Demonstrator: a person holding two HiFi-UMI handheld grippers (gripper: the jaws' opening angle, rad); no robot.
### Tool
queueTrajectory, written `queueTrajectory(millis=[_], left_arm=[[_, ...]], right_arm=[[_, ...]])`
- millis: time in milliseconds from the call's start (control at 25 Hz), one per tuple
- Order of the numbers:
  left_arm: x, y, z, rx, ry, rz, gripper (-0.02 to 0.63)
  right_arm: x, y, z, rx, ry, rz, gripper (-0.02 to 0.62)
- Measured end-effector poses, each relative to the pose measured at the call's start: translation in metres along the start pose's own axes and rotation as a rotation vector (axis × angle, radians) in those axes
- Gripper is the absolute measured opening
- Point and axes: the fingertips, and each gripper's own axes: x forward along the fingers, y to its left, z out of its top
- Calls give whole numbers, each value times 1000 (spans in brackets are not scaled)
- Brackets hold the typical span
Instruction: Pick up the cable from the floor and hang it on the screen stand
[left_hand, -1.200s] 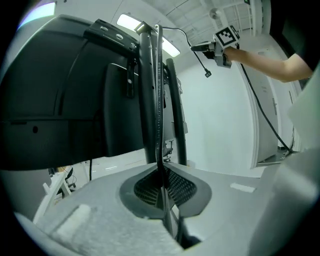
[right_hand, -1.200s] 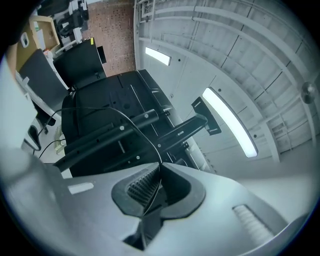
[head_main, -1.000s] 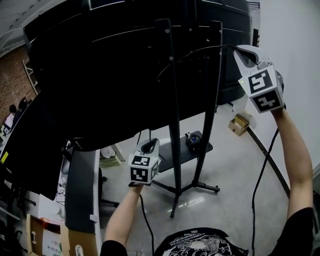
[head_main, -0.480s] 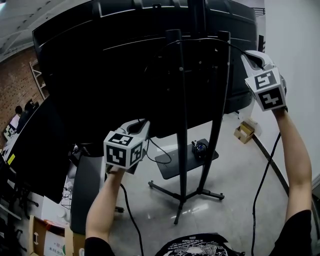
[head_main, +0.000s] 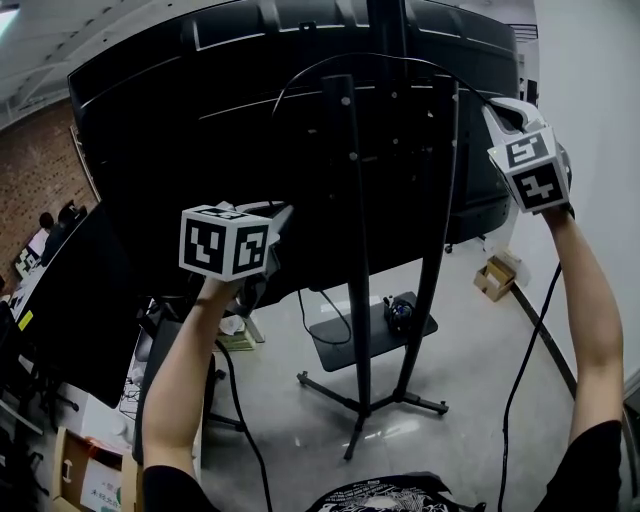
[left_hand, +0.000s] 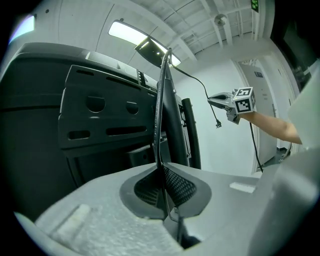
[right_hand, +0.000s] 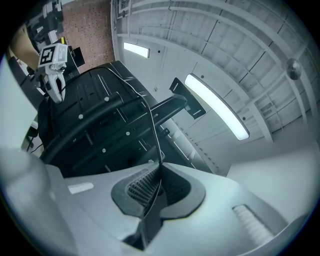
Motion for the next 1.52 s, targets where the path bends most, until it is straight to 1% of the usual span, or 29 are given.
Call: queueTrajectory(millis=[80,240,440,560,720,920,1000,1120,1240,1320,1440,1520], left_arm=[[7,-1,8,-18,21,1,3],[24,0,19,-56,70,28,3],[39,4,24,-138,139,74,3],[48,9,21,-188,188,104,3],[53,12,11,-220,245,153,3],[60,15,5,-250,305,212,2],[62,18,5,-278,316,231,2],[63,23,7,-342,325,257,2],[61,29,-5,-420,372,285,2],[63,31,-14,-456,391,296,2],[67,32,-19,-498,367,290,2],[69,34,-19,-507,355,299,3]], right_arm=[[9,-7,-4,-7,-6,7,21],[29,-20,-13,-27,-19,23,21],[56,-26,-22,-59,-41,54,21],[69,-27,-27,-81,-59,70,21],[87,-24,-33,-100,-96,96,21],[110,-27,-43,-81,-111,127,21],[119,-28,-44,-74,-115,142,21],[128,-29,-43,-65,-127,169,21],[129,-25,-41,-71,-138,198,21],[131,-22,-42,-89,-153,206,21],[132,-16,-43,-93,-174,214,21],[132,-15,-43,-79,-176,231,21]])
